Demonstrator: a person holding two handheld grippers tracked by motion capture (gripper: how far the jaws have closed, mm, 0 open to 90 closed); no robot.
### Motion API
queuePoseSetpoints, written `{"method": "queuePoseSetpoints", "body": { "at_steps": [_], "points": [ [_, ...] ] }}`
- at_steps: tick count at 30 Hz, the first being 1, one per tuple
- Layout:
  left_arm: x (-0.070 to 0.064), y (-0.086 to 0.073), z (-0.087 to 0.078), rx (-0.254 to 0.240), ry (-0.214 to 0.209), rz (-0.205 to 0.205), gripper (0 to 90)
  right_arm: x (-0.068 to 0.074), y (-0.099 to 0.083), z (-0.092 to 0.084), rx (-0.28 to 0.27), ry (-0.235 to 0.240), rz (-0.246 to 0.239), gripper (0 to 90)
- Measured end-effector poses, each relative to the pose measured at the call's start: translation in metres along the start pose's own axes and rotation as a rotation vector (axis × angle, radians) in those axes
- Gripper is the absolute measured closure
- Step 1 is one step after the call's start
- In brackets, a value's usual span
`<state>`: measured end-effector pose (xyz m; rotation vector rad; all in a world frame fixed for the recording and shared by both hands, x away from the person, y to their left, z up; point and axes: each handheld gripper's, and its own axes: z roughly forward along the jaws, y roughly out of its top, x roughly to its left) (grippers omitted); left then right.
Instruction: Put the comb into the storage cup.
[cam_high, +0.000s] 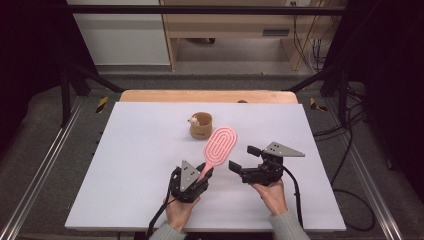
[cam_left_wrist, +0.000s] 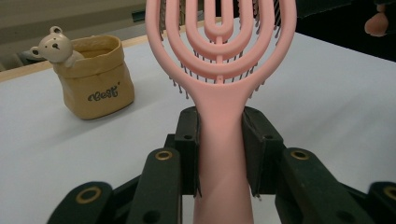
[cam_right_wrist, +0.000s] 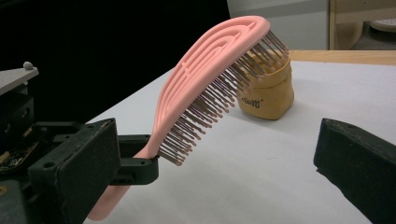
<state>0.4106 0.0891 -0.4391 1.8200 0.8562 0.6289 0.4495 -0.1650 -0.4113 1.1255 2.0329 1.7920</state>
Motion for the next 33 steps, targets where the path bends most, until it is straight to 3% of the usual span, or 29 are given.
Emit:
{"method": "queuePoseSetpoints", "body": {
  "at_steps": [18, 33],
  "points": [
    [-0.015, -0.004, 0.005, -0.026, -0.015, -0.015, 69.5, 0.002, -0.001, 0.005, 0.002, -0.015, 0.014, 1.1],
    [-0.028, -0.003, 0.007, -0.028, -0.032, 0.004, 69.5, 0.001, -0.001, 0.007, 0.004, -0.021, 0.031, 2.5]
  ]
}}
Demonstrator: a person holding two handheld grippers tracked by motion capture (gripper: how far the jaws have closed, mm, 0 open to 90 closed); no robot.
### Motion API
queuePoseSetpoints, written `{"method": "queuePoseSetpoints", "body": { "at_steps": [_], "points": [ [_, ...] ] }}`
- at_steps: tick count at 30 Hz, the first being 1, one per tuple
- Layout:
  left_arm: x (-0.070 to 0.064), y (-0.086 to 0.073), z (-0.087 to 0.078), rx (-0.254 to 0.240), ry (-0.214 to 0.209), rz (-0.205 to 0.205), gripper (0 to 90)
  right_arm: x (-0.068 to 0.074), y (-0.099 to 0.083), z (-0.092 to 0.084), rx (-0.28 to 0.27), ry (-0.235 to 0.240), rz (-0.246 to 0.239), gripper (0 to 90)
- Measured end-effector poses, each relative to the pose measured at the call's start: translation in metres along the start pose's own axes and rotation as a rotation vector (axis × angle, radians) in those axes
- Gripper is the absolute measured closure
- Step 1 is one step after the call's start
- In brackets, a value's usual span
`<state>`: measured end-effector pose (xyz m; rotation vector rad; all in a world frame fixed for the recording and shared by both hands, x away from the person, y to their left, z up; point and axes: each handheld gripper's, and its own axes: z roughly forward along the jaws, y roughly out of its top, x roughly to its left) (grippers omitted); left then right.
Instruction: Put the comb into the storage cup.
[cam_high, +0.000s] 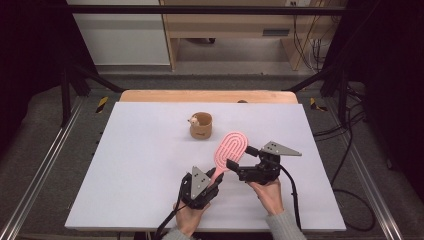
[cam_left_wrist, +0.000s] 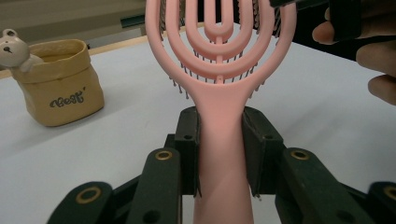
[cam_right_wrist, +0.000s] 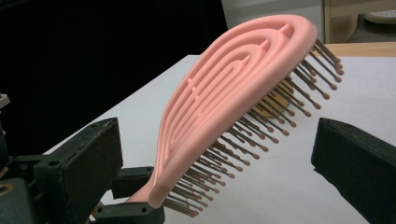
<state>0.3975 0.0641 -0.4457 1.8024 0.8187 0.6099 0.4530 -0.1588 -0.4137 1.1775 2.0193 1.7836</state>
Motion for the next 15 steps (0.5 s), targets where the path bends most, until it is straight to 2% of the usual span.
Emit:
{"method": "queuePoseSetpoints", "body": {
  "at_steps": [6, 10, 15],
  "points": [
    [-0.0026, 0.0005, -0.0003, -0.002, -0.003, 0.007, 69.5, -0.0005, 0.0, -0.0001, -0.001, 0.014, 0.006, 6.5],
    [-0.004, 0.0001, -0.0003, -0.006, -0.004, 0.008, 69.5, -0.0024, 0.0, -0.001, -0.006, 0.027, 0.027, 12.1],
    [-0.0069, -0.0005, 0.0002, -0.011, -0.008, 0.012, 69.5, -0.0033, -0.0001, -0.0009, -0.004, 0.041, 0.03, 17.2]
  ]
}}
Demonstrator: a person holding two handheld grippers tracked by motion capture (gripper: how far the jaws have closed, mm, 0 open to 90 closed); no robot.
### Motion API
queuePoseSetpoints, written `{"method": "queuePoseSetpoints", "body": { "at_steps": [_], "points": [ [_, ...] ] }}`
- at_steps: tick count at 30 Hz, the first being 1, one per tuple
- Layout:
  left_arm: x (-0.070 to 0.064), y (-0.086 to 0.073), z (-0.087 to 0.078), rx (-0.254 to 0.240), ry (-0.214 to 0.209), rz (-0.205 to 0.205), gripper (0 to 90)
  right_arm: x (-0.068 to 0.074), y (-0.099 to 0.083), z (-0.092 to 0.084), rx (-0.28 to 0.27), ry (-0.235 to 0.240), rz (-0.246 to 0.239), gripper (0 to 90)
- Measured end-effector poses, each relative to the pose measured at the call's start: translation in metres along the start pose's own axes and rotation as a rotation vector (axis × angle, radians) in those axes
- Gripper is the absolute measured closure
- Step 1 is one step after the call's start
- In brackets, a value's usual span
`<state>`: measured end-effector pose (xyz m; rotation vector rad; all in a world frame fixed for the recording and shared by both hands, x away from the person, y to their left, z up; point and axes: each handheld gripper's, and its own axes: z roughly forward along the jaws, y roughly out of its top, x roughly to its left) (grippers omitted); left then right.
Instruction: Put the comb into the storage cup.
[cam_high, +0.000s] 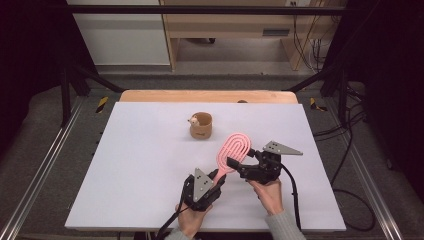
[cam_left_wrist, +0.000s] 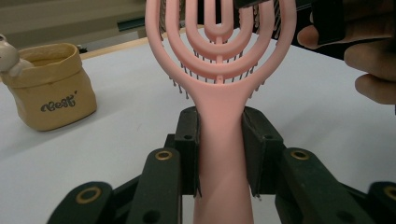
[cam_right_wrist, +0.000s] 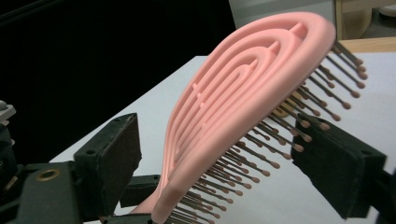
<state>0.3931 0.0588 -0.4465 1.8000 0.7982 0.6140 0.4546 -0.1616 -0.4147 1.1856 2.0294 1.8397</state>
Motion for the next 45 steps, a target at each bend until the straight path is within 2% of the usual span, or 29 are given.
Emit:
{"method": "queuePoseSetpoints", "body": {
  "at_steps": [7, 11, 17, 26, 29, 45],
  "points": [
    [-0.0027, 0.0007, 0.0003, -0.005, -0.005, 0.007, 69.5, -0.0024, -0.0006, 0.0004, 0.014, 0.022, 0.028, 26.4],
    [-0.0042, 0.0006, 0.0004, -0.005, -0.008, 0.012, 69.5, -0.0032, -0.0004, 0.0003, 0.024, 0.052, 0.039, 37.2],
    [-0.0036, 0.0011, -0.0005, -0.007, -0.003, 0.016, 69.5, -0.0046, 0.0, -0.0009, 0.033, 0.059, 0.062, 47.1],
    [-0.0049, 0.0012, 0.0, -0.004, 0.007, 0.033, 69.5, -0.005, 0.0001, -0.0009, 0.042, 0.056, 0.08, 50.4],
    [-0.0057, 0.001, 0.0009, -0.002, 0.013, 0.039, 69.5, -0.0049, 0.0005, -0.001, 0.05, 0.065, 0.1, 52.3],
    [-0.0065, -0.0011, 0.0039, 0.01, 0.015, 0.045, 69.5, -0.0041, 0.0008, -0.0006, 0.065, 0.09, 0.127, 59.8]
  ]
}}
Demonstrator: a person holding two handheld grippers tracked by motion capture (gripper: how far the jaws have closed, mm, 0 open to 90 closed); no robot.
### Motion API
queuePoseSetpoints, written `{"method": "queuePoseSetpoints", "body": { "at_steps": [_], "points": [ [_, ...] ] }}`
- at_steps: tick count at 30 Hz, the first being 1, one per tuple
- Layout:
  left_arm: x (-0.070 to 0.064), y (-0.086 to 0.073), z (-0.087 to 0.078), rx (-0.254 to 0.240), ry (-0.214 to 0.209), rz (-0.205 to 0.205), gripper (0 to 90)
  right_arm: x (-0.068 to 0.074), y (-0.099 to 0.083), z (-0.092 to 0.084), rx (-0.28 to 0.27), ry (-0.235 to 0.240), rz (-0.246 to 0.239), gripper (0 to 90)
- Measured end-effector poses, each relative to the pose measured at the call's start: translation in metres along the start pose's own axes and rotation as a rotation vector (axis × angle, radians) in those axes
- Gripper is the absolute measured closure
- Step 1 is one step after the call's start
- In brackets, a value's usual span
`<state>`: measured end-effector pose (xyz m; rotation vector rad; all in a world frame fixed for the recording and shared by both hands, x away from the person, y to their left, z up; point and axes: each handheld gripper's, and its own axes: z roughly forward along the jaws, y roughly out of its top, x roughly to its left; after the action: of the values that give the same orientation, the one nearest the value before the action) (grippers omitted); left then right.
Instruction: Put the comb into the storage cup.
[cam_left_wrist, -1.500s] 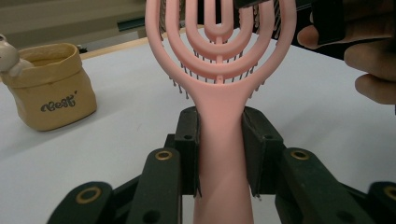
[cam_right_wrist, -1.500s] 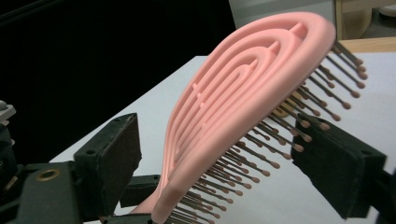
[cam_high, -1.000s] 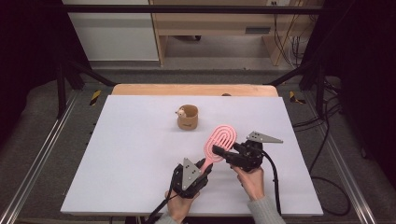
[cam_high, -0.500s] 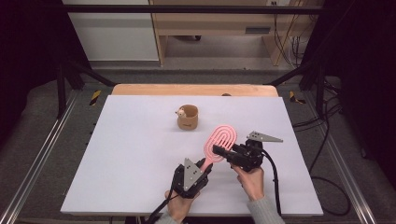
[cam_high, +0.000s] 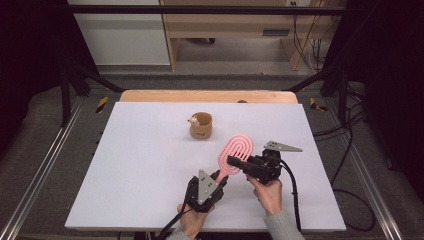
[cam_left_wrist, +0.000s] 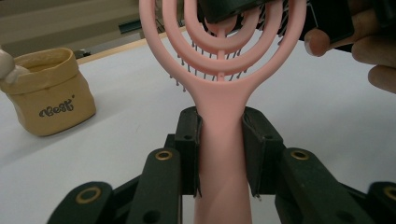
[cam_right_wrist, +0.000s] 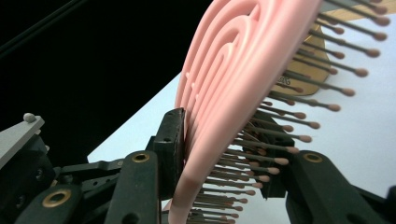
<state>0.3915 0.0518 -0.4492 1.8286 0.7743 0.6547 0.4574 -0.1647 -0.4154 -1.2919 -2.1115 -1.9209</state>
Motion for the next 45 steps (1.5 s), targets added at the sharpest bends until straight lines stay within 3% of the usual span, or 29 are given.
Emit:
{"method": "queuePoseSetpoints", "body": {
  "at_steps": [15, 26, 35, 41, 45],
  "points": [
    [0.0, -0.001, 0.002, 0.005, 0.004, -0.002, 69.4, 0.005, 0.001, 0.0, 0.006, 0.011, -0.016, 62.7],
    [0.003, 0.0, 0.002, 0.001, -0.017, -0.015, 68.1, 0.007, 0.002, 0.0, 0.021, 0.028, -0.005, 63.9],
    [0.008, 0.001, 0.0, -0.009, -0.019, -0.033, 56.9, 0.008, 0.003, -0.001, 0.019, -0.003, -0.024, 63.9],
    [0.016, 0.005, -0.003, -0.028, -0.066, -0.079, 43.5, 0.005, 0.003, -0.005, 0.0, -0.043, -0.028, 63.8],
    [0.021, 0.006, -0.005, -0.037, -0.092, -0.087, 36.0, 0.005, 0.005, -0.009, -0.02, -0.059, -0.034, 63.8]
  ]
}}
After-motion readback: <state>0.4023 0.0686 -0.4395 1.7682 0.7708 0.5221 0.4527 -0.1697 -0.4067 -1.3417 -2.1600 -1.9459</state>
